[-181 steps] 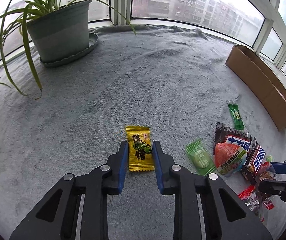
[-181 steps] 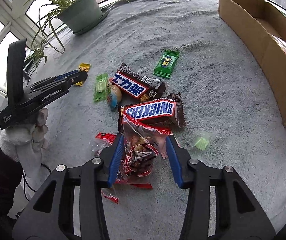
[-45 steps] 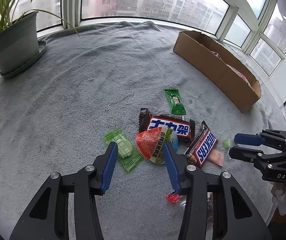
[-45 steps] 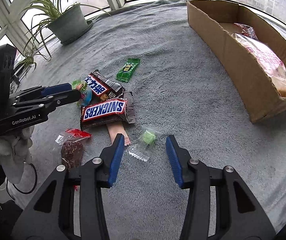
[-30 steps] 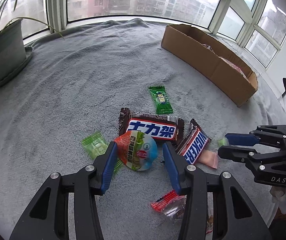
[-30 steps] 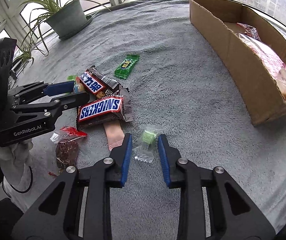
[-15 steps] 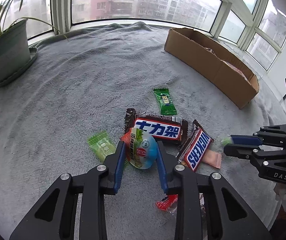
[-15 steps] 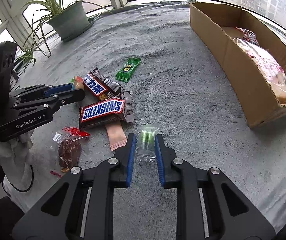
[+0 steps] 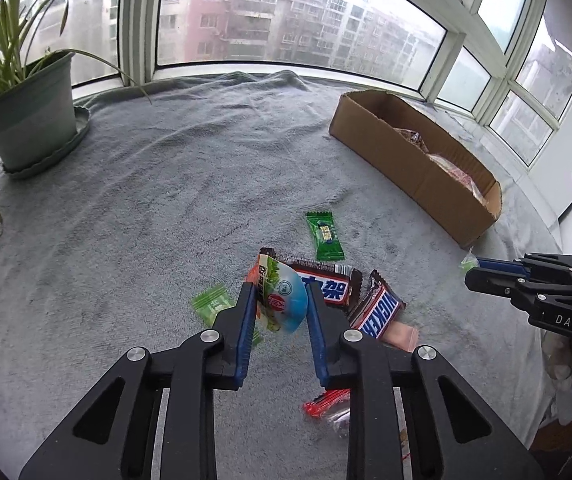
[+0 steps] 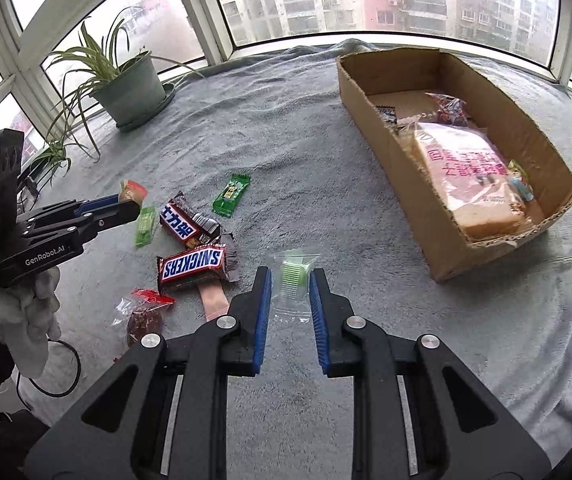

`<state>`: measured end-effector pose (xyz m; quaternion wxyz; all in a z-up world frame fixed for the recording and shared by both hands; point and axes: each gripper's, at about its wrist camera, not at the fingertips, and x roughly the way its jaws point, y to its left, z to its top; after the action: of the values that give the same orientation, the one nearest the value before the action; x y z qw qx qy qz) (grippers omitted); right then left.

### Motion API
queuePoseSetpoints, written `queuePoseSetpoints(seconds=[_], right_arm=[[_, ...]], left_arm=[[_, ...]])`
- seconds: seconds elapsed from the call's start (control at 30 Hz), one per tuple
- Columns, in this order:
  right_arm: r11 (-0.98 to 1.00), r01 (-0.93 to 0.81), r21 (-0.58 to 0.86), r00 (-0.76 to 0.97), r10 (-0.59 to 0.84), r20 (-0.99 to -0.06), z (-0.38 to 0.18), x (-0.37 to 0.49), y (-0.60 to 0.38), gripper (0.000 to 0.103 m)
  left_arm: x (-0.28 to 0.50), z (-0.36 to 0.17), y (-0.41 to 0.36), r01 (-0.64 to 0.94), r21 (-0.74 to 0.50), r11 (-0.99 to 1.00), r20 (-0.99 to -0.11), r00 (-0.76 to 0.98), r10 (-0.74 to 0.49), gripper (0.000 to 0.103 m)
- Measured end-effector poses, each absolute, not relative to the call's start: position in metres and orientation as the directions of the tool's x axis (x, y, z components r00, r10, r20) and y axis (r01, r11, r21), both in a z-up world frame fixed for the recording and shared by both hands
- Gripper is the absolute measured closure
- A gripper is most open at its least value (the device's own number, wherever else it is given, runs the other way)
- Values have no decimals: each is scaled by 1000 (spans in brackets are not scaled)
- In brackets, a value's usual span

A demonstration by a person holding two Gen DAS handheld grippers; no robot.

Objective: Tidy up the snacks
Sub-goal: 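Carry the packet and round candy into the box and release both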

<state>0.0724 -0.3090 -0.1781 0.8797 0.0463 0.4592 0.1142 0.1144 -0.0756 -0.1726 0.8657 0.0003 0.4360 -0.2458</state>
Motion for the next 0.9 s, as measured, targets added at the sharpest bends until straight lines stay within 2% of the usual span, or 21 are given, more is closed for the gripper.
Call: queuePoseSetpoints(seconds=[0.27,0.53,0.9], right_arm=[[986,-75,150,624,163,-764,-151,77,-354,83],[994,37,103,675,51,-736,-124,88,-411,83],[994,105,6,692,-69,-718,-103,111,-451,83]], left_arm=[[126,-146,-86,454,-242,857,-719,509,-473,80],[151,-124,-120,517,-230,825,-691,510,-513,80],[183,-95,-171,587,-205,783,-656,512,-555,80]])
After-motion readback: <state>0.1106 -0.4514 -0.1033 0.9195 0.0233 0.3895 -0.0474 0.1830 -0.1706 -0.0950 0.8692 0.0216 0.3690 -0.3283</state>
